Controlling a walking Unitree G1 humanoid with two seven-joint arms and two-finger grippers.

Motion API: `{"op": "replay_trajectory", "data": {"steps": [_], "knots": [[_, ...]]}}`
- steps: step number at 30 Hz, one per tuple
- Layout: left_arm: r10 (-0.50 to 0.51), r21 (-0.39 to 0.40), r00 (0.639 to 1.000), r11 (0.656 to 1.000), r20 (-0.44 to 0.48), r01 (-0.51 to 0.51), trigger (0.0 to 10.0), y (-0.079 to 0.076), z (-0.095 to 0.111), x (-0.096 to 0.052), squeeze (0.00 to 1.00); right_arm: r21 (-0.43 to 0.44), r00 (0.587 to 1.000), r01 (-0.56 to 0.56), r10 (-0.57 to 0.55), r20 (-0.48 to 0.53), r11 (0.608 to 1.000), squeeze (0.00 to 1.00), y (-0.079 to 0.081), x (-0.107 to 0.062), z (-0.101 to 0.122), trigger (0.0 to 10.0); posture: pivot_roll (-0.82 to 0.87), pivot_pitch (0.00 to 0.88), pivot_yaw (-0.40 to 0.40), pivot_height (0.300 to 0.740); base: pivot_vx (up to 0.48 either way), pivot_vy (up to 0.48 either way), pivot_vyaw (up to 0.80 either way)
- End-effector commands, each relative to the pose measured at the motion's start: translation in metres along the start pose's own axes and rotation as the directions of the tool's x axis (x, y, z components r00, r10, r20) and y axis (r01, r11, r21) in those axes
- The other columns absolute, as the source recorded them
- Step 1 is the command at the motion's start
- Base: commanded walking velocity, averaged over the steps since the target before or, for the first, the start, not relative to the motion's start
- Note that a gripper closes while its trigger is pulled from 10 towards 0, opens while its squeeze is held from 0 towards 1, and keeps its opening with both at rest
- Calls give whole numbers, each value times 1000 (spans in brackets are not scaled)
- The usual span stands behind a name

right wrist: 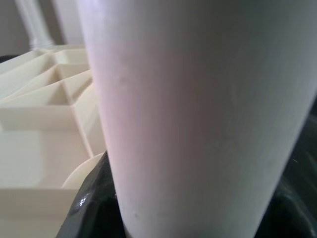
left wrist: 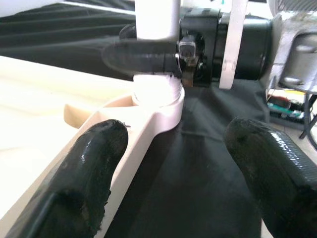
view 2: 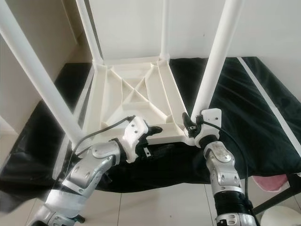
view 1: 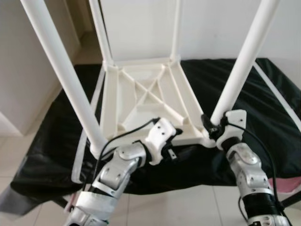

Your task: Building children table

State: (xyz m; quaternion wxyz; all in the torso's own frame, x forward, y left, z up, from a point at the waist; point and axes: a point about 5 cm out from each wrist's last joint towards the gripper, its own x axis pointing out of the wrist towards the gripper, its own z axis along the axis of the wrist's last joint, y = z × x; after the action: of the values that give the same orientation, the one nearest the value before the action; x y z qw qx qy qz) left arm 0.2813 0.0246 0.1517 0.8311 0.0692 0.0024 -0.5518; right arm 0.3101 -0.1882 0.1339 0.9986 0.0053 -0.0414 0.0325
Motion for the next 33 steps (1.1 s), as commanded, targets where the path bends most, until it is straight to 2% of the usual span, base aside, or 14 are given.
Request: {"op": "replay_trajectory", "data": {"steps": [1, 3, 4, 5, 9, 11, 13, 22, 29, 33], "knots": [[109, 12, 994, 994, 3, -109, 10000, 8, 1, 0, 0, 55, 988, 131, -126, -86, 990, 0, -6, -10, -18, 10000, -116, 0, 41, 740, 0, 0, 0], [125, 9, 992, 992, -8, -125, 10000, 11, -1, -1, 0, 75, 953, 288, -278, -124, 955, 0, -2, -16, -25, 10000, -119, 0, 39, 740, 0, 0, 0], [125, 9, 992, 992, -8, -125, 10000, 11, -1, -1, 0, 75, 953, 288, -278, -124, 955, 0, -2, -16, -25, 10000, -119, 0, 39, 740, 0, 0, 0], [156, 15, 987, 988, -32, -156, 10000, 14, -5, -2, 0, 87, 906, 409, -393, -158, 908, 0, 5, -20, -30, 10000, -119, 0, 41, 740, 0, 0, 0], [182, 11, 982, 983, -47, -182, 10000, 16, -9, -3, 0, 90, 880, 464, -447, -158, 881, 0, 11, -23, -31, 10000, -116, 0, 39, 740, 0, 0, 0], [195, 10, 980, 981, -47, -195, 10000, 18, -9, -3, 0, 101, 879, 466, -446, -168, 879, 0, 17, -23, -32, 10000, -114, 0, 39, 740, 0, 0, 0], [206, 4, 978, 979, -37, -206, 10000, 20, -8, -4, 0, 133, 901, 424, -401, -166, 896, 0, 25, -22, -31, 10000, -119, 0, 41, 740, 0, 0, 0], [207, 12, 978, 978, -26, -207, 10000, 20, -6, -4, 0, 127, 911, 392, -366, -188, 911, 0, 34, -25, -30, 10000, -108, 0, 37, 740, 0, 0, 0], [200, 31, 979, 980, -41, -199, 10000, 18, -8, -6, 0, 119, 902, 414, -389, -187, 902, 0, 35, -26, -28, 10000, -103, 1, 38, 740, 0, 0, 0], [192, 33, 980, 981, -43, -191, 10000, 17, -8, -8, 0, 129, 916, 396, -380, -130, 909, 0, 35, -26, -21, 10000, -101, 2, 37, 740, 0, 0, 0]]}}
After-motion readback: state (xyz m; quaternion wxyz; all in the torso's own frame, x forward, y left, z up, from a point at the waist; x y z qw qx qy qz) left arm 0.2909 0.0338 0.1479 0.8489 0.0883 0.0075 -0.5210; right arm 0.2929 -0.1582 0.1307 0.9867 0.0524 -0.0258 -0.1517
